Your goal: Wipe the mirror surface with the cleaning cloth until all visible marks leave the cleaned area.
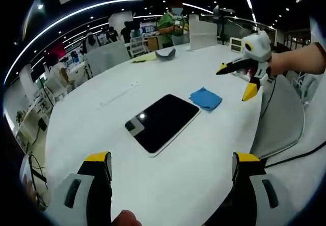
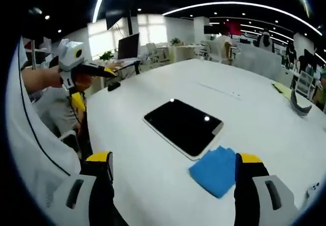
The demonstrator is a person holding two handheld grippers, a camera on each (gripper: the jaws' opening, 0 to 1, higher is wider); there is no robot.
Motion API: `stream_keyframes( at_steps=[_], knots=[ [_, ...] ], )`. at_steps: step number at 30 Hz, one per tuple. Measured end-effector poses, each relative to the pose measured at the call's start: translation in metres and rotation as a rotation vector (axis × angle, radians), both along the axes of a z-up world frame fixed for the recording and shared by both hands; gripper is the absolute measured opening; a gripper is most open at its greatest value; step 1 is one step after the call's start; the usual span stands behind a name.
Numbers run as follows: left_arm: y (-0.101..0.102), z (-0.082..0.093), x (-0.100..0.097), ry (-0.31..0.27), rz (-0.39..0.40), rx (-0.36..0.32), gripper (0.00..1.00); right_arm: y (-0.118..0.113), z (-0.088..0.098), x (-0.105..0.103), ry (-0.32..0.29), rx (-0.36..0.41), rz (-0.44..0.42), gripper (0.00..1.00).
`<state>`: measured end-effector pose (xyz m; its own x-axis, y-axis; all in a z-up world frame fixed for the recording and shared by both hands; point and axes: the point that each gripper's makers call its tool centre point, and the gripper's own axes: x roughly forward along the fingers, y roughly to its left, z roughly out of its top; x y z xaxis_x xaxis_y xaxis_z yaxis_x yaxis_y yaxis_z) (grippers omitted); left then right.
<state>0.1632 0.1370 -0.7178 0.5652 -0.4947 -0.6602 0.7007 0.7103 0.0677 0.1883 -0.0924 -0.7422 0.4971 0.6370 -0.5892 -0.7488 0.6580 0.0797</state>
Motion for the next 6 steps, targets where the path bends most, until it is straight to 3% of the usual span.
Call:
stream_keyframes(
  at_steps=[2, 6],
  knots=[
    [0.0015, -0.0017, -0.001, 0.008, -0.009, -0.001, 0.99, -0.0001, -0.0009, -0.0013, 0.001, -0.024, -0.003, 1.0],
    [0.0048, -0.0004, -0.0041, 0.009, -0.018, -0.012, 0.99, 0.0059, 0.0079, -0.001, 0.024, 0.027, -0.044, 1.0]
  ],
)
